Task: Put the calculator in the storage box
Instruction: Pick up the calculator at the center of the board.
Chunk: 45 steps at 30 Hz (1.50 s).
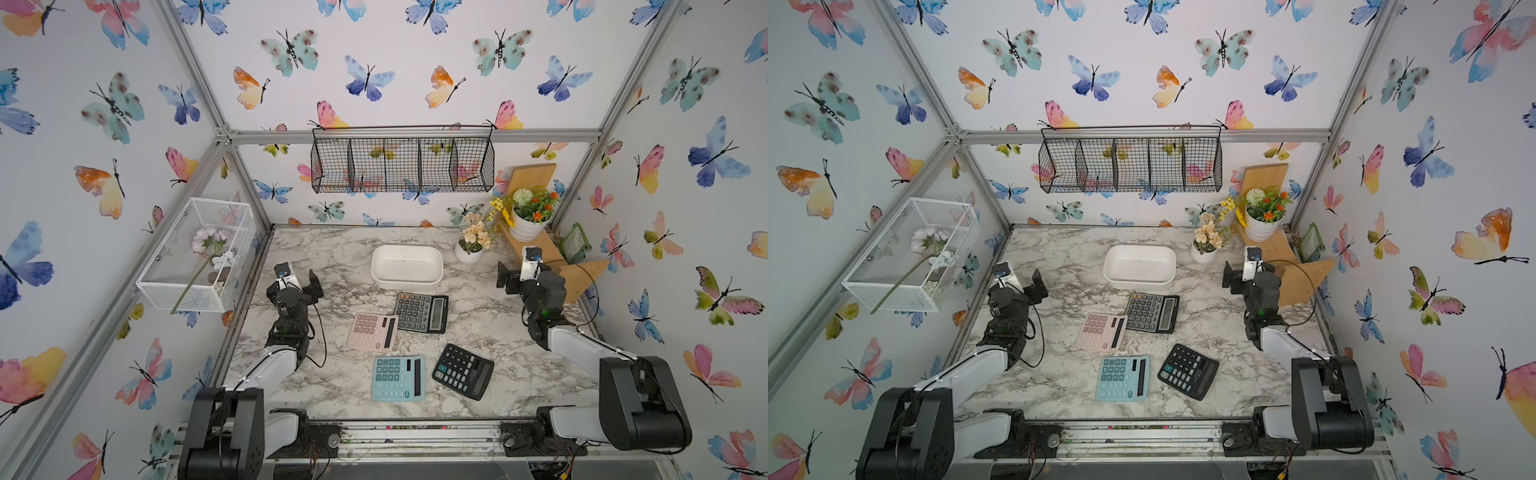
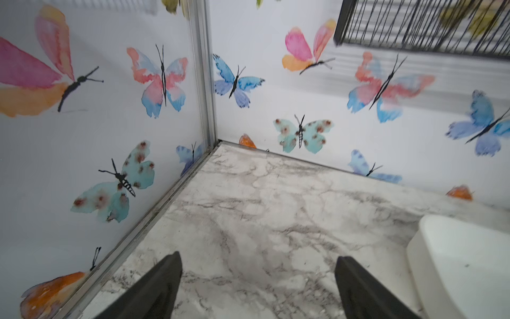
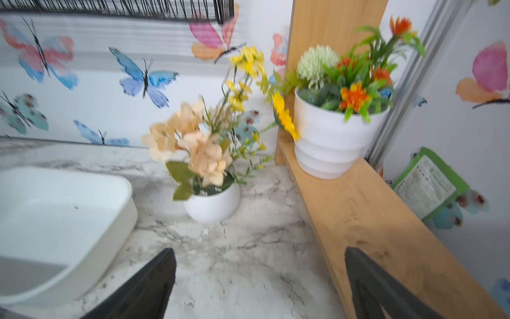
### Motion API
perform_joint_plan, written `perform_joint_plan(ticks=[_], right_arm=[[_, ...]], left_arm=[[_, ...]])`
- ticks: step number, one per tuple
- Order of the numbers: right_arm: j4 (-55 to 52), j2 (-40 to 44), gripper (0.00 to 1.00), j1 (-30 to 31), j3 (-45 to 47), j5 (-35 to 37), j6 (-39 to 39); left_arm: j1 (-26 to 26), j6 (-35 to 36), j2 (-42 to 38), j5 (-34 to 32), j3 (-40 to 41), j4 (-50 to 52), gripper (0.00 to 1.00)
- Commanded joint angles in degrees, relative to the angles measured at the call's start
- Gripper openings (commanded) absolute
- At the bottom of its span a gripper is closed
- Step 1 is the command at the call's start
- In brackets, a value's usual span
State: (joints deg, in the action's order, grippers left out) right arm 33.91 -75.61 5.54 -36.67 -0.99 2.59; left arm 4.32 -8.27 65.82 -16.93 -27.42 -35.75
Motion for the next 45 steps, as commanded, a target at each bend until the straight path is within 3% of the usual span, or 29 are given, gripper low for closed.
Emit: perform_joint_plan(ticks=[1, 3, 8, 14, 17, 26, 35, 45], right_arm=[[-25.72, 3.07, 0.98, -0.18, -9.83, -8.65, 13.24], [-35.37, 2.13, 0.98, -0.18, -14.26, -12.64, 18.97], [-39.03, 7.35, 0.98, 0.19, -10.4, -22.12, 31.37], [-53.64, 18.92, 0.99, 1.75, -6.77, -20.03, 39.99], [-61.81, 24.55, 0.94, 1.75, -4.95, -19.99, 43.36], [-72.23, 32.32, 0.76, 1.84, 5.02, -29.06, 48.03], [-73.8, 29.8, 0.79, 2.02, 9.5, -34.77, 44.73], [-71.03, 27.82, 0.76, 4.35, 14.45, -35.84, 44.42]], left_arm=[[1.16, -10.44, -5.42, 3.65, -4.96, 19.73, 0.87], [2.81, -11.92, -4.95, 4.89, -8.13, 26.56, 0.87], [10.14, -13.52, -3.24, 5.62, -10.34, 32.95, 0.88], [12.12, -14.75, -2.41, 5.78, -9.6, 36.14, 0.89], [12.33, -15.5, -2.41, 7.44, -8.89, 35.78, 0.88], [13.91, -16.34, -0.24, 10.27, -7.34, 33.85, 0.89], [16.43, -17.48, 5.74, 14.57, -9.44, 27.79, 0.91], [17.04, -17.57, 6.08, 14.56, -9.83, 27.99, 0.92]])
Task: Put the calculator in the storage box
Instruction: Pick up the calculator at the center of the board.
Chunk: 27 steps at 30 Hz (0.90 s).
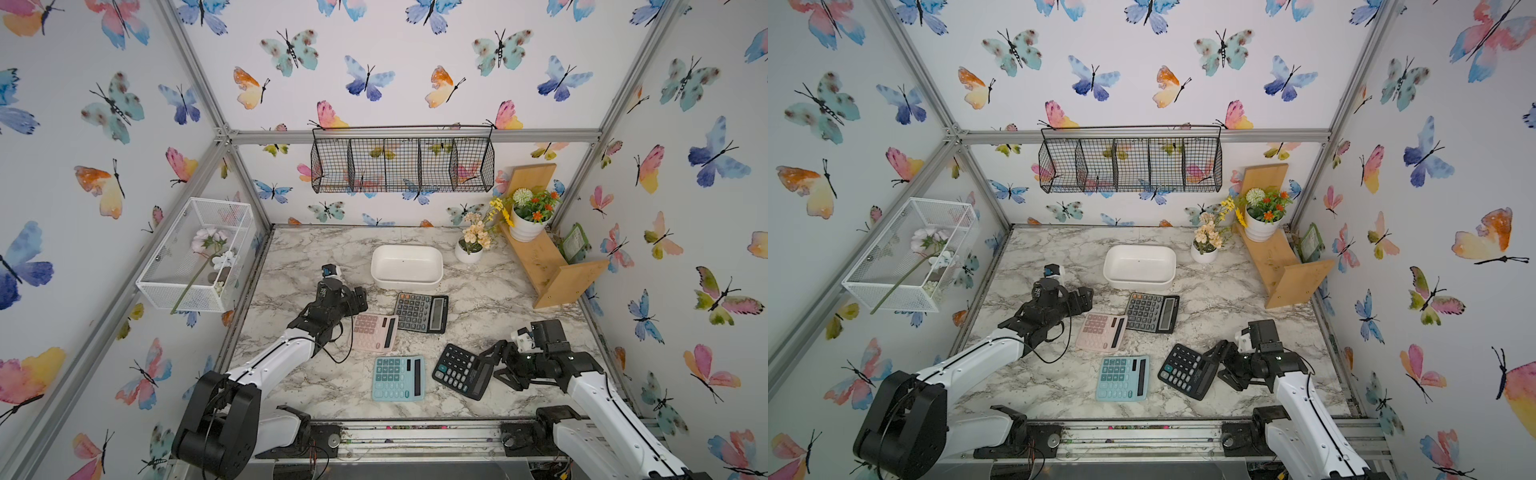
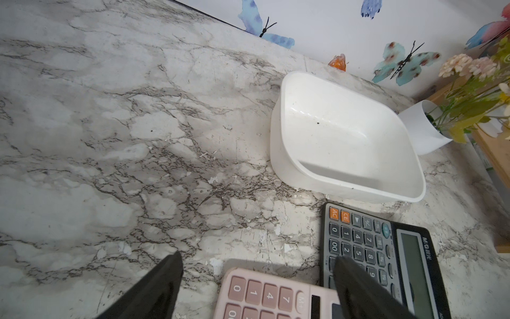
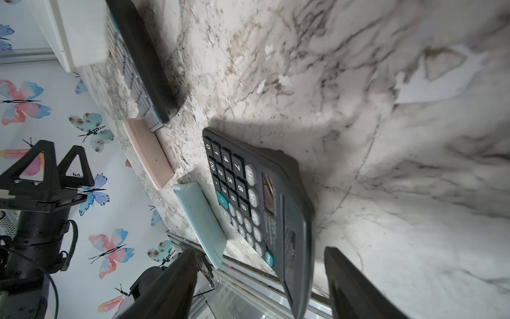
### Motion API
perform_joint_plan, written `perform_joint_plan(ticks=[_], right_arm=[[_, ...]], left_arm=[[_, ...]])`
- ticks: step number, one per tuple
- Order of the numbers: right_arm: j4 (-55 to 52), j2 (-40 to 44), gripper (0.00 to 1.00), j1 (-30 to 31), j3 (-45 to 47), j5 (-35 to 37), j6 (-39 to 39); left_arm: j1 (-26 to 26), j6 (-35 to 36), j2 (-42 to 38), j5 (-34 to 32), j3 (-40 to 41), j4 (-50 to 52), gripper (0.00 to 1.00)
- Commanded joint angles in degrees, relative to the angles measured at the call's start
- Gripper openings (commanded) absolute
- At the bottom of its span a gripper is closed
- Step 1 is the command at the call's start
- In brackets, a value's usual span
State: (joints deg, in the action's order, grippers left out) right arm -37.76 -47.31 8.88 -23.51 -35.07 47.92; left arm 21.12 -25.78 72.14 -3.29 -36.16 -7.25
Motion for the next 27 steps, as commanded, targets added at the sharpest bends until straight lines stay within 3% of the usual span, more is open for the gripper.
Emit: perform_joint_plan(ticks=[1, 3, 8, 13, 18, 22, 27], right_arm=[[1.04, -0.74, 0.76, 1.42, 1.74, -1.67, -0.69], [2.21, -1.03, 0.74, 2.65, 2.53, -1.43, 0.29], [7.04, -2.7, 0.58, 8.29, 3.29, 0.43, 4.57], [10.17, -6.83, 0.55, 11.58, 2.56, 2.04, 5.14], [8.78, -9.09, 0.41, 11.59, -0.52, 5.09, 3.37], [6.69, -9.34, 0.21, 11.59, -2.98, 8.31, 2.47], [1.27, -8.98, 0.07, 11.59, -7.69, 13.76, -0.76]], left_arm=[[0.23, 0.01, -0.24, 0.87, -1.1, -0.41, 0.92], [0.23, 0.08, -0.24, 0.69, -1.19, -0.24, 0.92], [0.23, 0.2, -0.34, 0.63, -1.13, -0.05, 0.92], [0.23, 0.37, -0.84, 0.05, -0.84, 0.23, 0.92], [0.23, 1.15, -1.9, -0.87, -1.1, 1.31, 0.92], [0.23, 1.59, -2.44, -1.43, -1.19, 1.8, 0.92], [0.19, 1.79, -2.63, -1.9, -1.19, 2.06, 0.92]])
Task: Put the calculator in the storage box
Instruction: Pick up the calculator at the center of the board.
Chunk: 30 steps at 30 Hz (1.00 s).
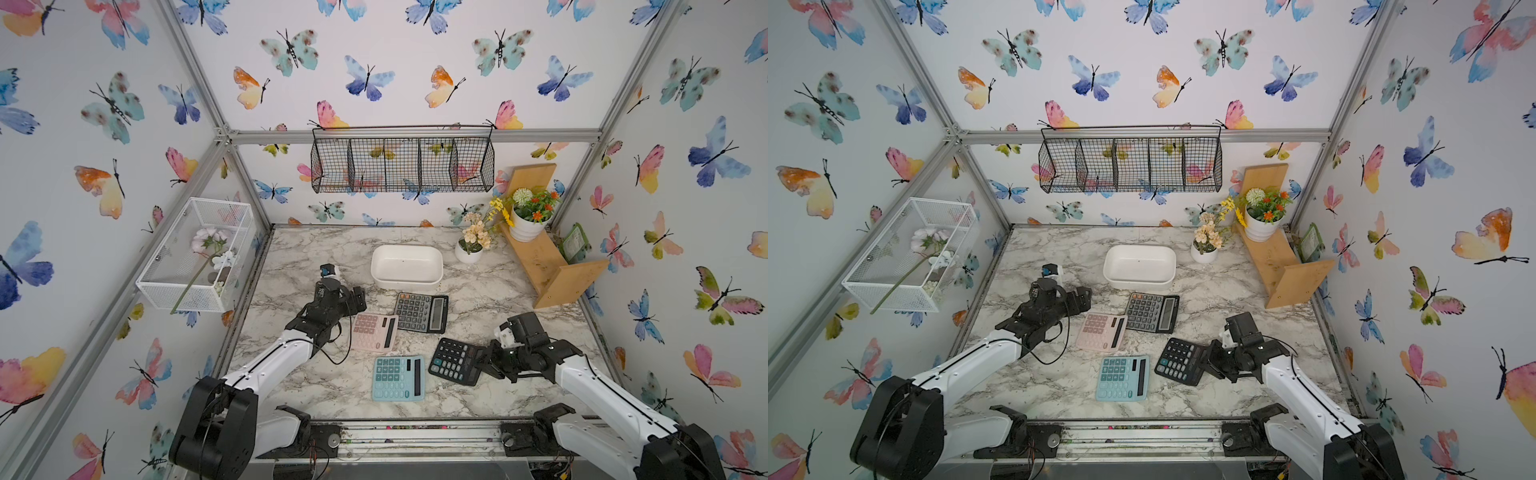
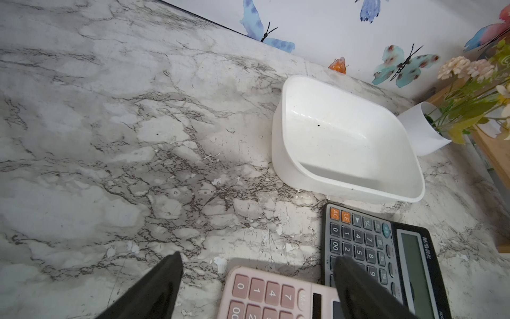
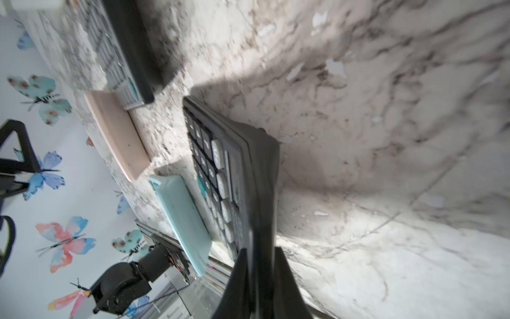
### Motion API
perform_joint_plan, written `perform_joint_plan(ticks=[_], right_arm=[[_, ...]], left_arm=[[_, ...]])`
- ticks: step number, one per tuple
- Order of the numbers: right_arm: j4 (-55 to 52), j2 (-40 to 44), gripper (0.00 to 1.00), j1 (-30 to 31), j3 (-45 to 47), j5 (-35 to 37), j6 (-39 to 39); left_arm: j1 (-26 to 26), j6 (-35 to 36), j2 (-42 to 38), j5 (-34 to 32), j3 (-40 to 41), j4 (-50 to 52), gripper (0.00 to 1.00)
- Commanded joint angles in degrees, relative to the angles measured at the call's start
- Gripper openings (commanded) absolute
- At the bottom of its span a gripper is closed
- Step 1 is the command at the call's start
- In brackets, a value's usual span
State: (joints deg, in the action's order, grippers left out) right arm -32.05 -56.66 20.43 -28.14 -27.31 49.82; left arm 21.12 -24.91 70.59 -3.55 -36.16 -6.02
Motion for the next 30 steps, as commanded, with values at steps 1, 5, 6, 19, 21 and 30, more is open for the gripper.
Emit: perform_joint_plan(ticks=[1, 5, 6, 19, 21, 30], right_arm=[[-5.2, 0.58, 0.06, 0.05, -3.82, 6.77, -3.08], [-7.06, 1.19, 0.03, 0.05, -5.33, 8.7, -3.96], [-7.84, 1.16, 0.03, 0.05, -6.06, 9.06, -4.46], [-28.98, -1.67, 0.03, 0.0, -34.74, 17.43, -13.79], [-27.21, -4.07, 0.03, 0.05, -37.63, 15.99, -15.15], [-10.16, -26.5, 0.03, 0.01, -52.46, 6.04, -25.51]], left_arm=[[0.17, 0.83, -1.19, -1.63, -1.19, 0.8, 0.92], [0.22, 0.82, -1.41, -1.72, -1.1, 0.88, 0.92], [0.16, 0.8, -1.46, -1.72, -1.1, 0.84, 0.92], [0.22, 1.35, -0.72, -4.27, -1.19, 1.1, 0.92], [0.19, 1.35, -0.76, -4.36, -1.19, 0.92, 0.92], [0.15, 1.35, -3.05, -4.49, -1.94, 3.15, 0.93]])
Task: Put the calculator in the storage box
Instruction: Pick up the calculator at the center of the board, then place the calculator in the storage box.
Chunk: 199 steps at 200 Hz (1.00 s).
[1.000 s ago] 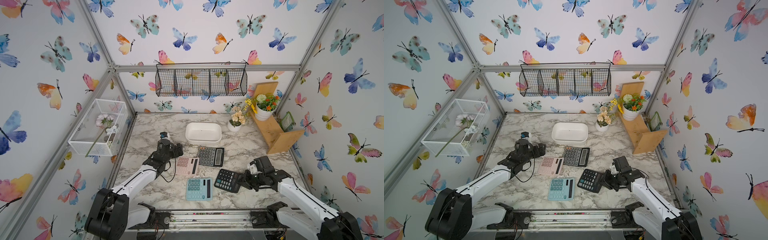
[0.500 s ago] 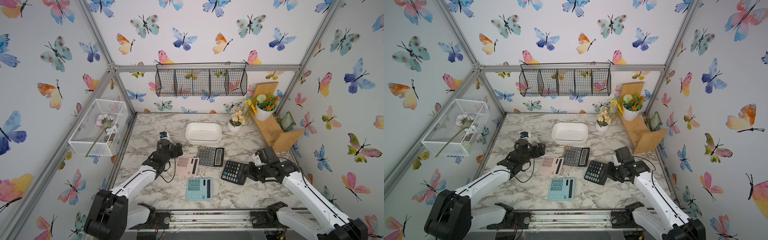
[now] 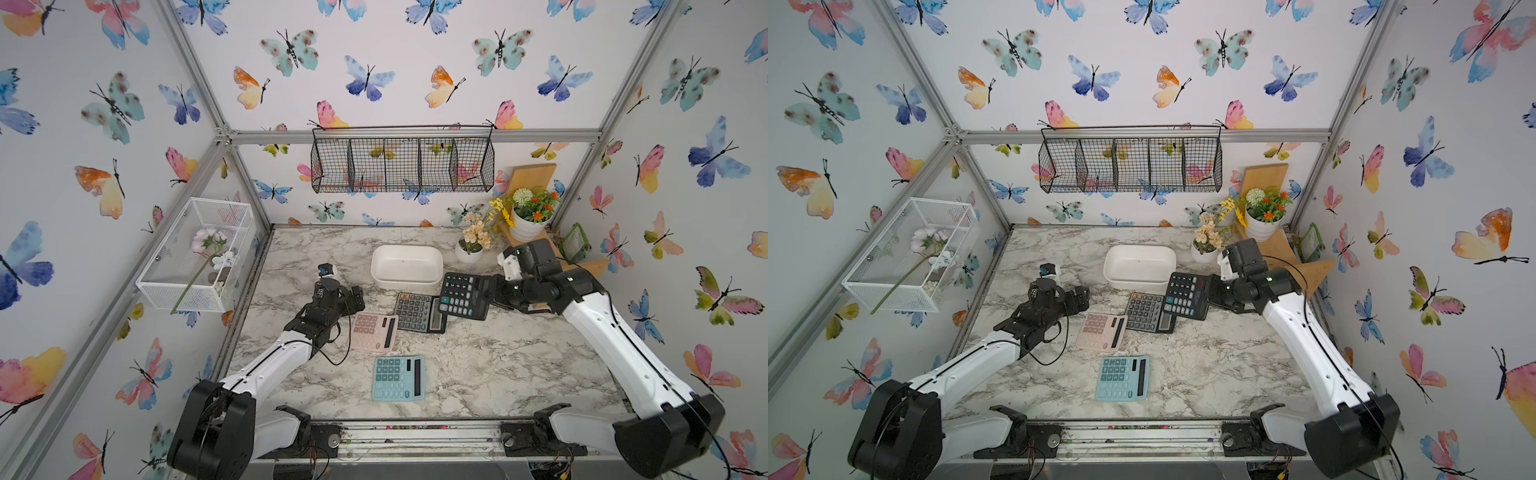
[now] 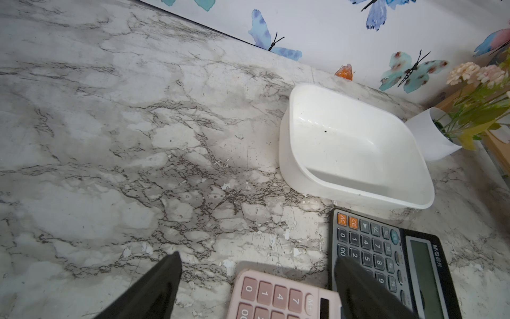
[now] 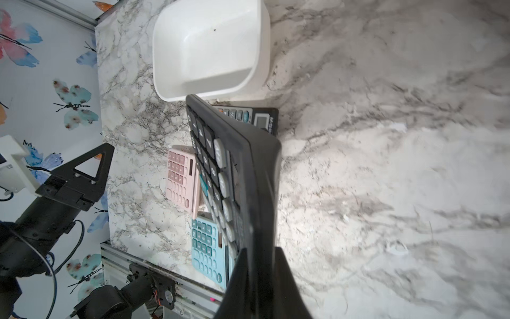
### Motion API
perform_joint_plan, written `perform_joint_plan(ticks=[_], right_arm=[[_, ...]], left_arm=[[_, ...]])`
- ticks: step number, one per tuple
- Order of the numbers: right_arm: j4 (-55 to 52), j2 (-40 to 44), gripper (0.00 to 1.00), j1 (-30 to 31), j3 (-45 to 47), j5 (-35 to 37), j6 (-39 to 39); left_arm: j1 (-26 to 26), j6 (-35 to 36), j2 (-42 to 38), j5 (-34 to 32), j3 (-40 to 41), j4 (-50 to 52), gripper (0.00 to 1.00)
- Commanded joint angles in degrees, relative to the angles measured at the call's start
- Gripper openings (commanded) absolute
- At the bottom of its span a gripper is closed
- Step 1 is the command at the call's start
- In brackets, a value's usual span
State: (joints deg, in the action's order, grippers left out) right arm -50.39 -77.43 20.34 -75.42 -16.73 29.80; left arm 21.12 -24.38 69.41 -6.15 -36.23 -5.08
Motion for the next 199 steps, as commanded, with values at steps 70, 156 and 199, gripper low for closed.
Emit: perform_joint_plan(ticks=[70, 156, 199], right_arm=[[3.22, -41.42, 0.03, 0.14, -40.85, -12.68, -15.61], [-3.34, -58.04, 0.03, 0.14, -55.04, -18.73, -18.98], [-3.07, -61.29, 0.03, 0.14, -54.66, -18.34, -18.08]], left_arm=[[0.22, 0.48, -2.25, -0.62, -1.74, 2.82, 0.93], [0.19, 0.74, -0.84, 0.24, -1.74, 2.26, 0.93], [0.23, 0.83, -0.87, 0.22, -1.92, 2.36, 0.93]])
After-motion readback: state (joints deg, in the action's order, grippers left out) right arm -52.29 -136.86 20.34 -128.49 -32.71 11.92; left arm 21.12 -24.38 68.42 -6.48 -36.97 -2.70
